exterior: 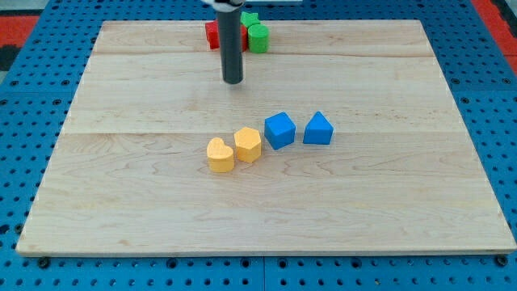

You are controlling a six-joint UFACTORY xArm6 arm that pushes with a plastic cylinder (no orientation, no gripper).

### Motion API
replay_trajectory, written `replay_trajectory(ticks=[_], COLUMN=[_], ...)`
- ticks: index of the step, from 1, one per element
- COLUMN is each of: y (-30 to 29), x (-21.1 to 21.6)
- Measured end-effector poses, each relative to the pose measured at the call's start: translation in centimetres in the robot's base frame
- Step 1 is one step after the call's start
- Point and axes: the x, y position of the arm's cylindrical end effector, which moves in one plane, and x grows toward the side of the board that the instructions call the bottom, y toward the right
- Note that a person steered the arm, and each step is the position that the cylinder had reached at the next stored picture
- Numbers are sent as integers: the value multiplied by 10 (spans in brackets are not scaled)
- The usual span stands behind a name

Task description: Push the blue cube down a bit

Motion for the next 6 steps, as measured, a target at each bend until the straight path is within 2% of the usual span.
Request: replay_trajectory(ticks=[2,3,4,6], y=[-71,-75,-49,14], x=[101,159,155,102])
